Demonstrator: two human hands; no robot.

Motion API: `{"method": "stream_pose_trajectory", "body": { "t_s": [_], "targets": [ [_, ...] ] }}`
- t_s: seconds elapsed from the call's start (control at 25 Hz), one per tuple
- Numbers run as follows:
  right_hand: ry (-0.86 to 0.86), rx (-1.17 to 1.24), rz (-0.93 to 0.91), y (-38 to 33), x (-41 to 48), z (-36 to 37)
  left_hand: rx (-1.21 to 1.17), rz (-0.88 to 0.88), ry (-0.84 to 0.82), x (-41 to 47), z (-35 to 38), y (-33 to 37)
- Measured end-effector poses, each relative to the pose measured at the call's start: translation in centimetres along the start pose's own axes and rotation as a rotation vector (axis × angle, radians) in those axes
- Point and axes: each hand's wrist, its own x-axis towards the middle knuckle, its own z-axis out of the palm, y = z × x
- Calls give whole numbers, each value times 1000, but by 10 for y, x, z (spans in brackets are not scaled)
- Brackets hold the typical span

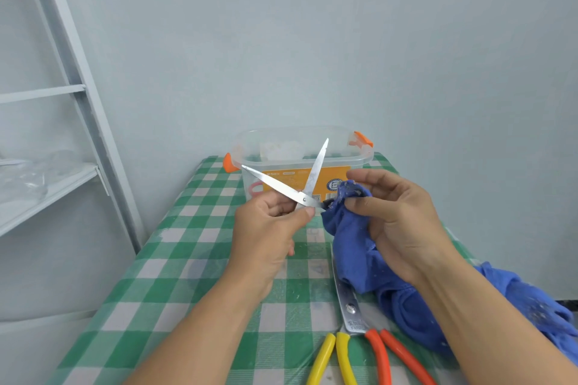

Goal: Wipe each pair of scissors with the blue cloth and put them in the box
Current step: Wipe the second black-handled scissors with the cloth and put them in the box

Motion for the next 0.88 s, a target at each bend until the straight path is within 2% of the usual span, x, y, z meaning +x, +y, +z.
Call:
{"method": "stream_pose_trajectory", "body": {
  "t_s": [0.72, 0.88],
  "targets": [
    [45, -187, -107, -2, -4, 2, 11, -88, -87, 4, -4, -4],
    [-8, -271, -137, -5, -6, 2, -34, -88, -110, 4, -6, -3]
  ]
}}
